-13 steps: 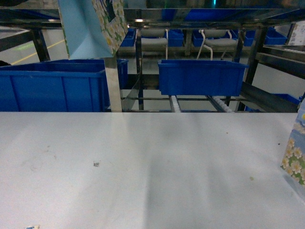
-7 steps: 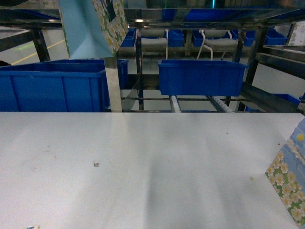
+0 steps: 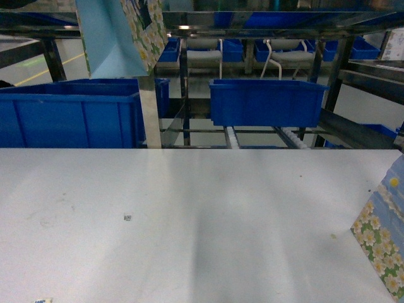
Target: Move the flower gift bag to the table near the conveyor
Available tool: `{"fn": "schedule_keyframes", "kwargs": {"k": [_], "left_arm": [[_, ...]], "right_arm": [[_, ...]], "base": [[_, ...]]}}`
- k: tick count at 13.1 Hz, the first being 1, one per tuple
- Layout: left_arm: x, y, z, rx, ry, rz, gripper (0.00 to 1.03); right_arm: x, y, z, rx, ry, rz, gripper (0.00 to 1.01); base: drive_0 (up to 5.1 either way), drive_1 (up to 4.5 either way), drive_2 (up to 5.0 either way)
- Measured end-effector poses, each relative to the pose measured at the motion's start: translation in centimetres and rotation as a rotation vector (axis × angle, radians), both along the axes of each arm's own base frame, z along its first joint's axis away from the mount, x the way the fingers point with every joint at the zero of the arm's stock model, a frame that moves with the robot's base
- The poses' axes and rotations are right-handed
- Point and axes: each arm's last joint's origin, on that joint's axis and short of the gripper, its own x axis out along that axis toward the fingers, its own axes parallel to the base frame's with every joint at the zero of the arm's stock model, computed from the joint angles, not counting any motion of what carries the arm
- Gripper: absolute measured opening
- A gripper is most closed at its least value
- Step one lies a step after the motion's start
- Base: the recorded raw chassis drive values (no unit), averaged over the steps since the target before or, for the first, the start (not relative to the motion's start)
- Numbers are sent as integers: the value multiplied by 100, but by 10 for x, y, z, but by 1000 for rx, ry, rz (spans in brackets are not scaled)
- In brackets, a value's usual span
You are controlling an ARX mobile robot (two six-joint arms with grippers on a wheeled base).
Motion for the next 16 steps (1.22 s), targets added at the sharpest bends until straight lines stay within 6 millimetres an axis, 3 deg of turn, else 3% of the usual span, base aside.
{"fn": "schedule_keyframes", "kwargs": {"k": [3, 9, 11, 13, 16], "left_arm": [[0, 0, 0, 0, 0, 0, 2], [0, 0, 0, 0, 0, 0, 2], [-1, 5, -3, -20, -12, 22, 2], [-3, 21, -23, -44, -3, 103, 2], [11, 33, -49, -47, -17, 128, 2]], "right_arm": [[-16, 0, 35, -83, -61, -90, 98], [-90, 11, 78, -133, -82, -158, 98], [-89, 10, 79, -133, -81, -163, 98], [-89, 10, 78, -133, -81, -163, 98], [-89, 10, 78, -133, -80, -163, 98]], "base": [[0, 0, 0], [0, 0, 0], [0, 0, 0], [0, 0, 0], [0, 0, 0]]}}
